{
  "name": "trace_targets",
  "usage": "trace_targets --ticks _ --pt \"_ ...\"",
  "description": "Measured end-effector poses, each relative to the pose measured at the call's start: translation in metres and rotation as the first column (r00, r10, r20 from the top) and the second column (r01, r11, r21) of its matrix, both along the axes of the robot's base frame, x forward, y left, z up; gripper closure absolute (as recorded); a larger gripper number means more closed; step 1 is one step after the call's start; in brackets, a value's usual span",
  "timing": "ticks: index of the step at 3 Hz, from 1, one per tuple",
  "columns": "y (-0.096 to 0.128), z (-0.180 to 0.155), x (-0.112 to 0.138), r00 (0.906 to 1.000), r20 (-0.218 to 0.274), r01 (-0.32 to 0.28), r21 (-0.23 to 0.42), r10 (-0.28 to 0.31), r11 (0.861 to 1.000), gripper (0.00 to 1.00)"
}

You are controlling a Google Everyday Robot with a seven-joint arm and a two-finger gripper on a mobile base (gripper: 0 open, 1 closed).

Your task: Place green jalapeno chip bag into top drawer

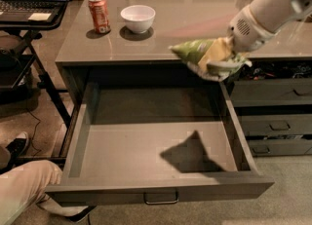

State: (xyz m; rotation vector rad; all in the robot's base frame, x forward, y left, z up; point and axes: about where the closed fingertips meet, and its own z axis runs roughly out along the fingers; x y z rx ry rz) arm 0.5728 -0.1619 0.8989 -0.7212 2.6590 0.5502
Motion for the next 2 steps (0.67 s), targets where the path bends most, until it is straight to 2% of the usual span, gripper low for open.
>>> trace_targets --ticks 1,2 --pt "0.0147 0.0046 -0.0069 0.9991 -0.009 -0.042 0.046 0.042 0.998 1.00" --pt "0.0147 0.0046 -0.0069 0.9991 -0.009 -0.042 0.046 0.042 0.998 1.00"
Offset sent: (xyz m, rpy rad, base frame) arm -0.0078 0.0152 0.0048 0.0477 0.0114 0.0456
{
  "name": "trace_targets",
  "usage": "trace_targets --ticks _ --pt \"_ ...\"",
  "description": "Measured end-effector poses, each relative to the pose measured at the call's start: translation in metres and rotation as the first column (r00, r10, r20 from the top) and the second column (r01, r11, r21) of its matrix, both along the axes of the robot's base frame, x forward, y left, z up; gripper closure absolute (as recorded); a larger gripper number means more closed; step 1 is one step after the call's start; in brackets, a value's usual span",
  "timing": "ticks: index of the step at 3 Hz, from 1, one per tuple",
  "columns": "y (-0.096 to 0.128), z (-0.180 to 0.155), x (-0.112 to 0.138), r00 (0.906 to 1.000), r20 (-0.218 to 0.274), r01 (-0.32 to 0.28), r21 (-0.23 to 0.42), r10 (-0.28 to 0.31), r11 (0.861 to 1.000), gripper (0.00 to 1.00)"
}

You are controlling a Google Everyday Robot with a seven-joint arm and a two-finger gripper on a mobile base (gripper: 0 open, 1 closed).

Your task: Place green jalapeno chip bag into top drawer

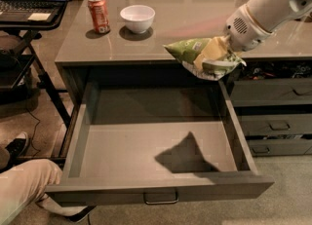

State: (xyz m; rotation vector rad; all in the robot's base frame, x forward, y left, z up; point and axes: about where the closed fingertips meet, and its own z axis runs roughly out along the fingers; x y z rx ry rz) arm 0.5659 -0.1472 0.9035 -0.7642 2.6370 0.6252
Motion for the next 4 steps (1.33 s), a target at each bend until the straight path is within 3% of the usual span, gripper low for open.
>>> trace_targets --ticks 1,2,3,4 --pt "0.013 -0.021 0.000 0.9996 -0.018 -0.022 -0.039 0.021 0.999 1.00" --pt "0.030 -0.065 -0.009 0.9981 -0.047 -0.042 -0.060 0.039 0.997 1.00" --pt "0.053 -0.136 -0.025 0.9897 -0.127 -0.075 -0.072 0.066 0.995 1.00" --pt "0.076 -0.200 -0.040 0.9792 -0.175 -0.113 -0.050 0.102 0.992 1.00"
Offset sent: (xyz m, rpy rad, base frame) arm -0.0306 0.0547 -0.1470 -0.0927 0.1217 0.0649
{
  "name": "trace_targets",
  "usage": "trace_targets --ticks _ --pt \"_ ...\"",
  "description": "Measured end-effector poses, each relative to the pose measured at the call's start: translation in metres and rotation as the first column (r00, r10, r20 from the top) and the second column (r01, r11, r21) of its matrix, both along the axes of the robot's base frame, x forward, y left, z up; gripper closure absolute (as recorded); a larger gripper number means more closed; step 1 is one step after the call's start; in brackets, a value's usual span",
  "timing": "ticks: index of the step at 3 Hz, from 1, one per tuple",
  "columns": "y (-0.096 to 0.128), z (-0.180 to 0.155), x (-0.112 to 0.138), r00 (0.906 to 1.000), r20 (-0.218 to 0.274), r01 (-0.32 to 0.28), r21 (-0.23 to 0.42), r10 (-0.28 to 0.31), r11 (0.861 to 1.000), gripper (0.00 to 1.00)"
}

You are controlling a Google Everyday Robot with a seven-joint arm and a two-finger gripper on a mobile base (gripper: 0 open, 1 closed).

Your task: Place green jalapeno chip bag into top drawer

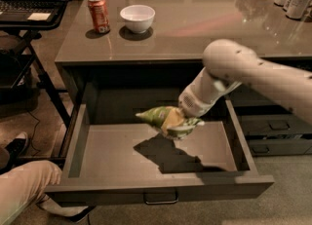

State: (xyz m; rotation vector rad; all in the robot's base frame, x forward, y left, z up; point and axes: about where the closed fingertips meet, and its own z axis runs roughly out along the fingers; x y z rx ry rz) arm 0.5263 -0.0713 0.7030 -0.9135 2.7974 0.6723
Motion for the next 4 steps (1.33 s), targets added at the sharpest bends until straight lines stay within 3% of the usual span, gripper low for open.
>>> trace_targets --ticks 1,2,4 --pt "0.012 -0.041 -0.003 0.9999 0.015 -0.005 -0.021 0.005 1.000 0.83" --pt "0.019 -0.069 -0.002 0.9990 0.031 -0.030 -0.081 0.033 0.996 0.60" --pt "0.022 -0.082 -0.004 0.9983 0.028 -0.047 -0.110 0.050 0.993 0.13"
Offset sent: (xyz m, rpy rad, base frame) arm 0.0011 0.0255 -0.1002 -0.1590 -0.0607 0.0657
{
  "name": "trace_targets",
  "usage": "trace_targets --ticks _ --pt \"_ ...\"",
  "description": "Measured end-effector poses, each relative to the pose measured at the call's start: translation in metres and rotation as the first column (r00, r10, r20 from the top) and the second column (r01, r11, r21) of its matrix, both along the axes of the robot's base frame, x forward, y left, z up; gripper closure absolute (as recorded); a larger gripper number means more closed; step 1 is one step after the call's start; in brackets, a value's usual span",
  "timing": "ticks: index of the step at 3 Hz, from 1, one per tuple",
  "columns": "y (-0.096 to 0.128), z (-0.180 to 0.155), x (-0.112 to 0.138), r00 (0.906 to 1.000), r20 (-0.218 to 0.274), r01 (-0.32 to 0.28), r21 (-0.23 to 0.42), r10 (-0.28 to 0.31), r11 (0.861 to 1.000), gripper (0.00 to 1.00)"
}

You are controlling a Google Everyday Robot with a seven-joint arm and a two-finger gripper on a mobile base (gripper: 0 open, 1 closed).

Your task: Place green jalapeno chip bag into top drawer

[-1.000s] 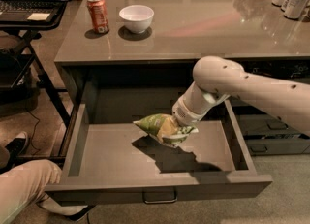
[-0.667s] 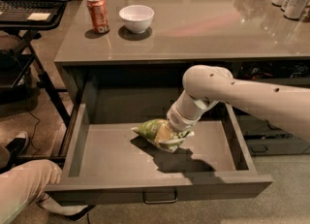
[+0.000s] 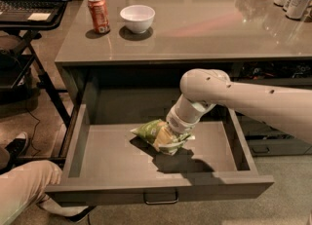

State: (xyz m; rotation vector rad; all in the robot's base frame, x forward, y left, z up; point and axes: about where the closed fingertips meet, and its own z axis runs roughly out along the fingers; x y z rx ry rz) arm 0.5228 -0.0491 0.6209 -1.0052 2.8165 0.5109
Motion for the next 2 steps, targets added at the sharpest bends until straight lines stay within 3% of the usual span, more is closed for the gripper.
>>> trace_targets --ticks 1,2 --pt "0.0000 0.0000 0.0000 1.0000 0.000 0.000 0.000 0.000 1.000 0.00" --pt "0.0000 0.0000 0.0000 1.0000 0.000 0.000 0.000 0.000 1.000 0.00"
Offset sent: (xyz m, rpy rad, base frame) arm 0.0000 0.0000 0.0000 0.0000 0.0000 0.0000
